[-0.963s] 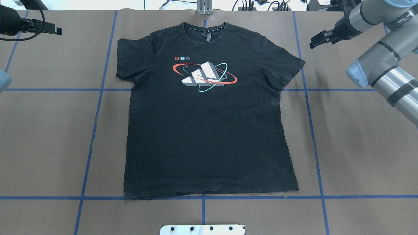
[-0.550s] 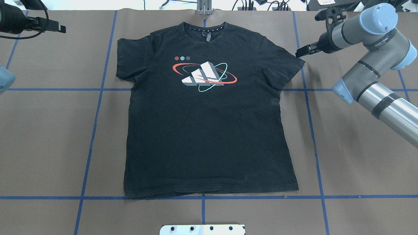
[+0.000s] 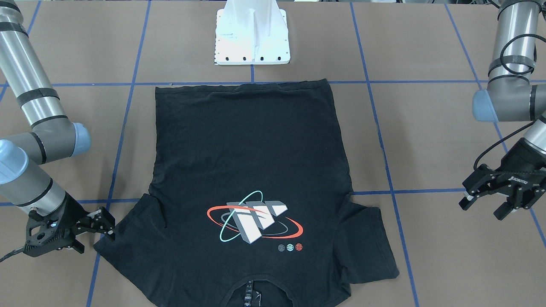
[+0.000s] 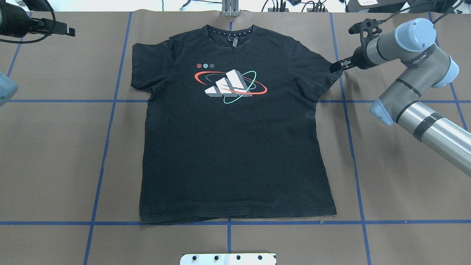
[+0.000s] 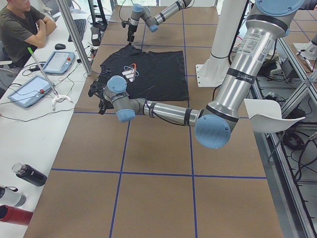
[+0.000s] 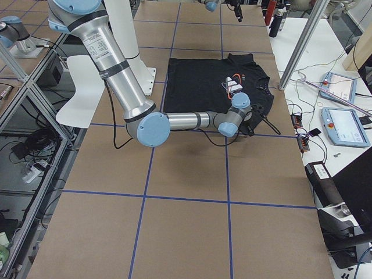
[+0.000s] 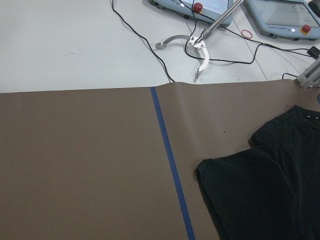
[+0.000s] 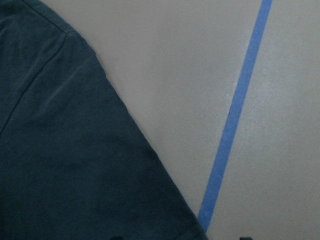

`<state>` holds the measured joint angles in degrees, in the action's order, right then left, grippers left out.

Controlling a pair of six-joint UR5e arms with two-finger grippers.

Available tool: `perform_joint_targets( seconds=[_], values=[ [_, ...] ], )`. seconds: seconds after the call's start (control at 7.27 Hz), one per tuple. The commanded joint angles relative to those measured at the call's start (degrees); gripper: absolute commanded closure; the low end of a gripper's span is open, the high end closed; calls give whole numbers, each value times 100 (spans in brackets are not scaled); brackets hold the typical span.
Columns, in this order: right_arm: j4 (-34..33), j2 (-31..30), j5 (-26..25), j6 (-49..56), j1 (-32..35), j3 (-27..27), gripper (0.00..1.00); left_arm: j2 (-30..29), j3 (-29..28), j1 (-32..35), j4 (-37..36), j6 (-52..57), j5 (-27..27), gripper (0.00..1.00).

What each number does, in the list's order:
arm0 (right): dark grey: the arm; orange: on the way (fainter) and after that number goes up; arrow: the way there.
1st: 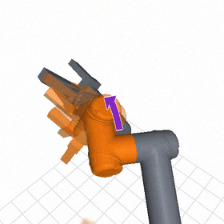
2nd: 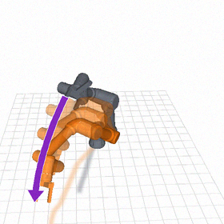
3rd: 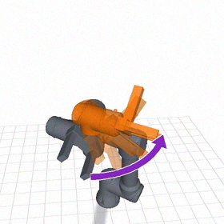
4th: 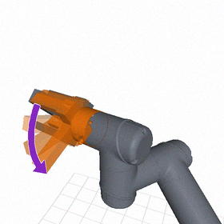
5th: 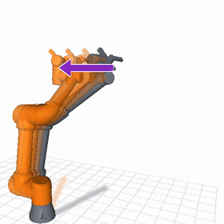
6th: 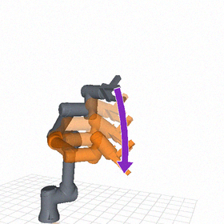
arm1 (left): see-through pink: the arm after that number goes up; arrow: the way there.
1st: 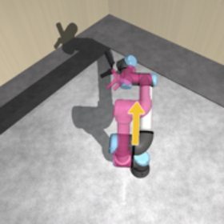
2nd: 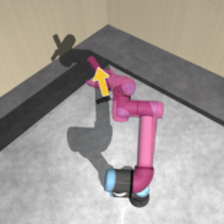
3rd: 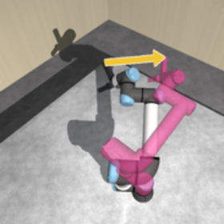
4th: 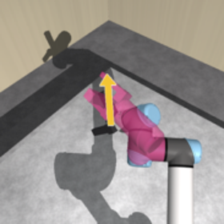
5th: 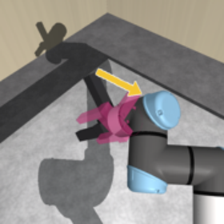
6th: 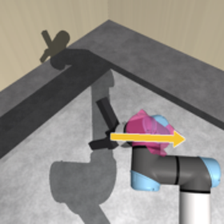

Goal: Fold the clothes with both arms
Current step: 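Move the right gripper over the black shirt's sleeve nearest it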

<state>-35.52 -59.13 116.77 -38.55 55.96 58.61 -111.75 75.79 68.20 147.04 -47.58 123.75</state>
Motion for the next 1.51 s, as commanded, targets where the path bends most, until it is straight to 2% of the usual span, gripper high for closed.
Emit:
perform_joint_targets(
  seconds=[0.0,0.28,0.55,1.1,1.38],
  values=[
    [-8,7,-5,-4,-15,-95,19,-4,6,0,0,-23,0,1],
    [-16,33,-14,-4,-15,-148,27,-4,6,0,0,-23,9,1],
    [-51,77,-14,-13,-15,-157,42,4,6,0,0,-14,9,1],
    [-60,95,-111,-13,-15,-157,46,22,6,9,9,-32,9,1],
    [-60,86,-111,-13,-6,-157,61,22,24,9,9,-41,17,1]
  ],
)
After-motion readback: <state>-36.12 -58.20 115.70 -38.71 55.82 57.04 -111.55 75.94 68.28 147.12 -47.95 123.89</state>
